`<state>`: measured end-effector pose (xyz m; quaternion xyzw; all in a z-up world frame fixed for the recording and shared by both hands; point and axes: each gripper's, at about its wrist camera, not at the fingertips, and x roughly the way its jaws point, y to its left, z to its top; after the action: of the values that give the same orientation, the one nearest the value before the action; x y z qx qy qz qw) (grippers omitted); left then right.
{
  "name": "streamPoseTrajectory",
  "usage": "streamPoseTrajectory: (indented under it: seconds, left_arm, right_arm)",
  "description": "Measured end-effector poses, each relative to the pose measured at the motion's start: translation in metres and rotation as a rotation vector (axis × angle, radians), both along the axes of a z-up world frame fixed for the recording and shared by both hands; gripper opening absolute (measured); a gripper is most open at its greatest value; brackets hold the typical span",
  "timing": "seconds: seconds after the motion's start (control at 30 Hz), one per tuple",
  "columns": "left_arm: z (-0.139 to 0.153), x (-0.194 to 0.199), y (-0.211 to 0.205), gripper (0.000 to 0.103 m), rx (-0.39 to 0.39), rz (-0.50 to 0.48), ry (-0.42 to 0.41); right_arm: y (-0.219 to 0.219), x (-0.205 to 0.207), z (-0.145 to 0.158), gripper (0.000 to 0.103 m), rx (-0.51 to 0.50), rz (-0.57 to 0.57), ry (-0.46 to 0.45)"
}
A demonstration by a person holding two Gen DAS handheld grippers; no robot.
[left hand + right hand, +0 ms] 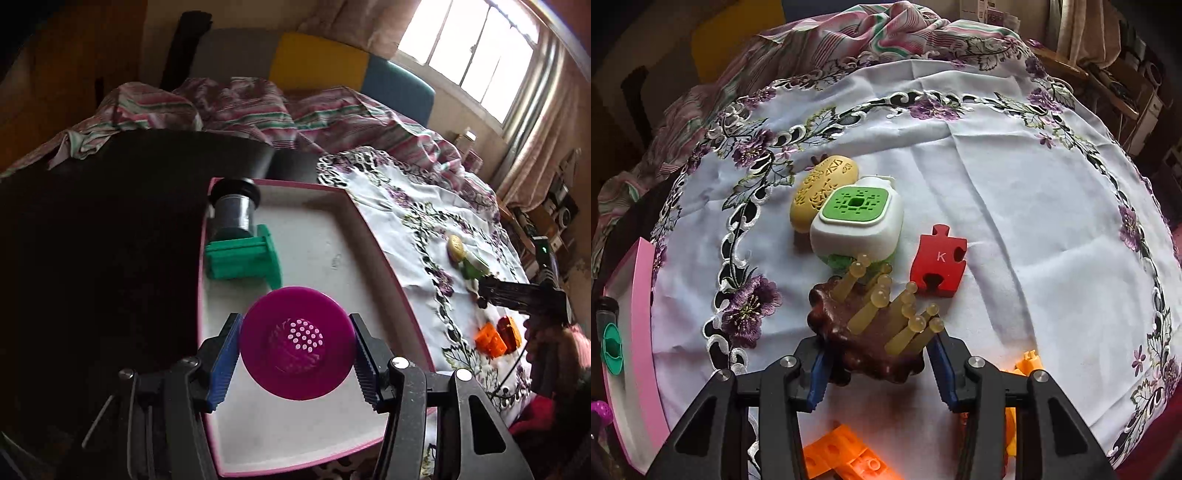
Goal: Organize rigid objects
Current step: 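Carry the magenta cup toward the tray while the right gripper grasps the brown comb toy, then lower the magenta cup into the tray and open the left gripper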
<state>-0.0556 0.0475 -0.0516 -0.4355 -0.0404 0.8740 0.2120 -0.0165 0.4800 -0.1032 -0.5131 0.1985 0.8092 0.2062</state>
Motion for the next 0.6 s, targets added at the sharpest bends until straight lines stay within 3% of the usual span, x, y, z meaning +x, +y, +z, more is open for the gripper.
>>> streamPoseTrajectory:
  seconds: [0.37, 0.6]
  left_arm:
    - [0.025, -0.046, 0.034, 0.057, 0.031, -0.027, 0.046]
    - [0.026, -0.07, 0.055, 0.057, -0.029, -0.029, 0.071]
  right_arm:
    - [0.001, 0.005, 0.015, 0.047, 0.024, -0.002, 0.054]
    - [0.004, 0.007, 0.019, 0.047, 0.036, -0.005, 0.069]
